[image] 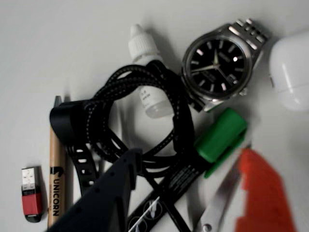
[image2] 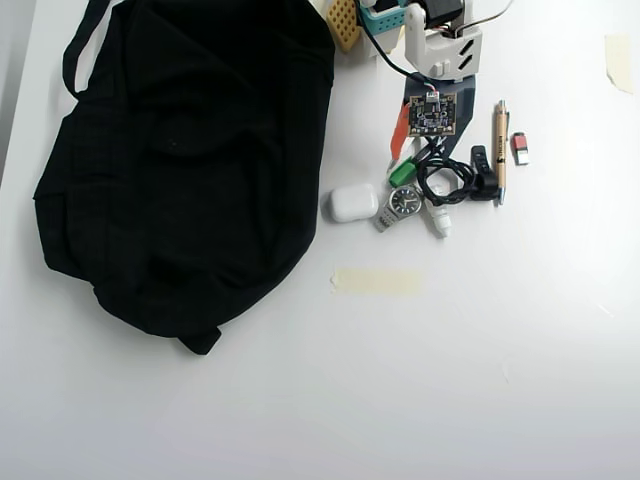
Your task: Put the usbc cable into the black bag
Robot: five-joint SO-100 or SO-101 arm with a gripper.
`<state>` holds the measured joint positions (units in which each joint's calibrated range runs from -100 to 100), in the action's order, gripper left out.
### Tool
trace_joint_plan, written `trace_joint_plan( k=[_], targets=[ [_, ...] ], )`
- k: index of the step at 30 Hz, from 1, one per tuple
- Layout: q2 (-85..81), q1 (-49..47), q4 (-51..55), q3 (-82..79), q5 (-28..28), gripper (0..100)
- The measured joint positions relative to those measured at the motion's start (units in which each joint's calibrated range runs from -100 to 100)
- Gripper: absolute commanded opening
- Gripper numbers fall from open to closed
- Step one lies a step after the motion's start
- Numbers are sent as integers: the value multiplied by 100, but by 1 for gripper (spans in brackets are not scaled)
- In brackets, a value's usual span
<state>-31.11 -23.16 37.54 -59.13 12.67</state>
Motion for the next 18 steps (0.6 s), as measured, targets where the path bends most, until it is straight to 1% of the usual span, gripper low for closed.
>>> trace_joint_plan(
  k=[13, 18],
  targets=[
    [0, -66, -17, -60, 0, 31],
    [25, -95, -17, -60, 0, 31]
  ],
)
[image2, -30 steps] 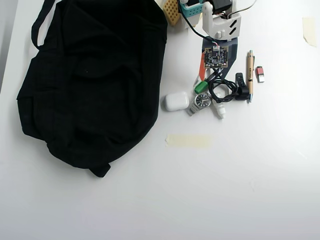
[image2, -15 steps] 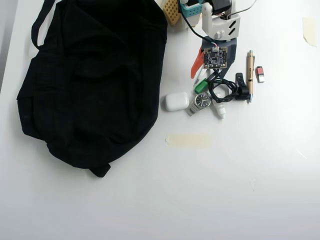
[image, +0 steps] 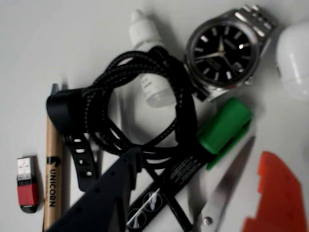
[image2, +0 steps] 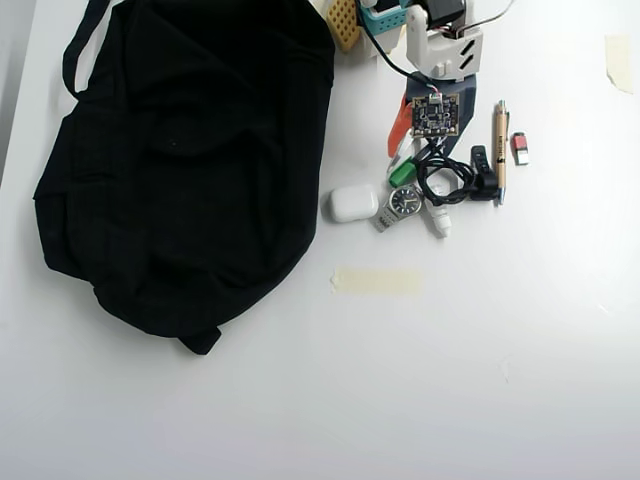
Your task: Put the usbc cable into the black bag
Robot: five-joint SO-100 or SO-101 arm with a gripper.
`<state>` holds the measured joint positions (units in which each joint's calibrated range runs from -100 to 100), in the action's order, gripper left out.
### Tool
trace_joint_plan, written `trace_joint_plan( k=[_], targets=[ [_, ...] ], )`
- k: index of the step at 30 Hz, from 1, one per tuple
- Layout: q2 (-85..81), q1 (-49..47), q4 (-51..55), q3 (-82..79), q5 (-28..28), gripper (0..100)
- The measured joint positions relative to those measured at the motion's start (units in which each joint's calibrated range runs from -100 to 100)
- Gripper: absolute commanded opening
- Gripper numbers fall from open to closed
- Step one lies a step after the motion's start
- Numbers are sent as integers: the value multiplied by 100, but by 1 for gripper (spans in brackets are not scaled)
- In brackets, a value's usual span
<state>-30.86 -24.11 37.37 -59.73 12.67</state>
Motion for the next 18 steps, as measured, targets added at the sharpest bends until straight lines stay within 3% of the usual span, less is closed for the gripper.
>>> trace_joint_plan(
  k=[18],
  targets=[
    [1068, 15, -60, 435, 5, 31]
  ],
)
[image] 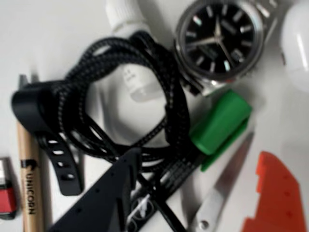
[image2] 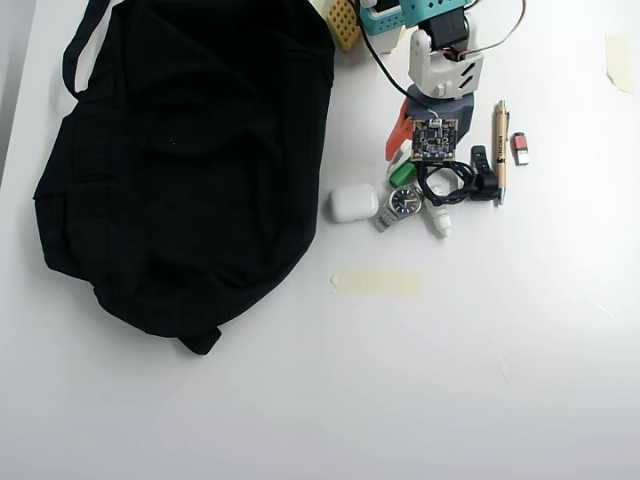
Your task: Put the usbc cable into the black bag
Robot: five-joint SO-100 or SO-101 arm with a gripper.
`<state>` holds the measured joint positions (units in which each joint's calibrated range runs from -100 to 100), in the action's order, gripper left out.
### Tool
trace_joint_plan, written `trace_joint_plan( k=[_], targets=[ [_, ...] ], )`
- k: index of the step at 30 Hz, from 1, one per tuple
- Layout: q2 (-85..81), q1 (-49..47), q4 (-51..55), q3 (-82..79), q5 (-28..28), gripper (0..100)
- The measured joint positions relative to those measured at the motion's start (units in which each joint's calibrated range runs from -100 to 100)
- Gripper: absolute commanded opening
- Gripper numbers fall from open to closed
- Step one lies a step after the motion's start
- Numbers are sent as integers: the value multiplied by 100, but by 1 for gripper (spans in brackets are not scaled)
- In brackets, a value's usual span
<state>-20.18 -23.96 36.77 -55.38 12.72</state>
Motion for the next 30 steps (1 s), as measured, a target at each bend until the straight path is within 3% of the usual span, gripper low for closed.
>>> trace_joint_plan(
  k=[11, 18, 25, 30],
  targets=[
    [75, -7, -724, 0, 5, 31],
    [959, 7, -1662, 43, -5, 31],
    [1576, 15, -1841, 418, -15, 30],
    [1660, 15, -1858, 538, -15, 19]
  ],
)
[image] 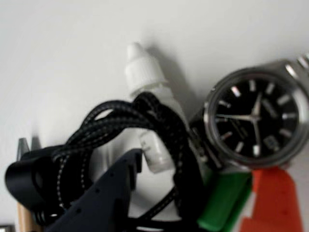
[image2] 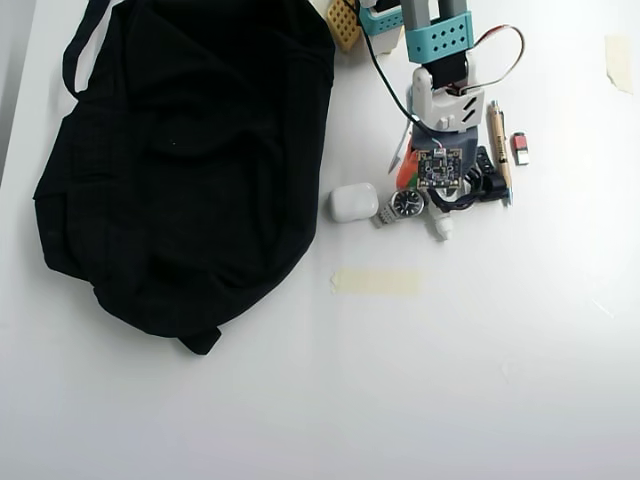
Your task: Put the usbc cable into the black bag
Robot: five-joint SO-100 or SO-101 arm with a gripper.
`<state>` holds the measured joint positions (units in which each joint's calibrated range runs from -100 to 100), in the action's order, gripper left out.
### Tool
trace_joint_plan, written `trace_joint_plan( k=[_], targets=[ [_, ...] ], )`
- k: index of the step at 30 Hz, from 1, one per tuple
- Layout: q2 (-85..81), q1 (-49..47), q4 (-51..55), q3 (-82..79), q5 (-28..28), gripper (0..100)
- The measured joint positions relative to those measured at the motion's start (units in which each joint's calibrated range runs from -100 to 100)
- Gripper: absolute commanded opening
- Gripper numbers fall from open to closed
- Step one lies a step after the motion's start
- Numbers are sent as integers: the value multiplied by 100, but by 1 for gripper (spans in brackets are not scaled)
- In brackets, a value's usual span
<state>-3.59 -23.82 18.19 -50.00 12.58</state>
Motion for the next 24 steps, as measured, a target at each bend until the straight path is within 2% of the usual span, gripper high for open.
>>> trace_joint_plan(
  k=[3, 12, 24],
  targets=[
    [0, 0, 0, 9, -49, 12],
    [-17, 117, -9, 196, -181, 2],
    [-17, 139, -9, 239, -181, 2]
  ],
)
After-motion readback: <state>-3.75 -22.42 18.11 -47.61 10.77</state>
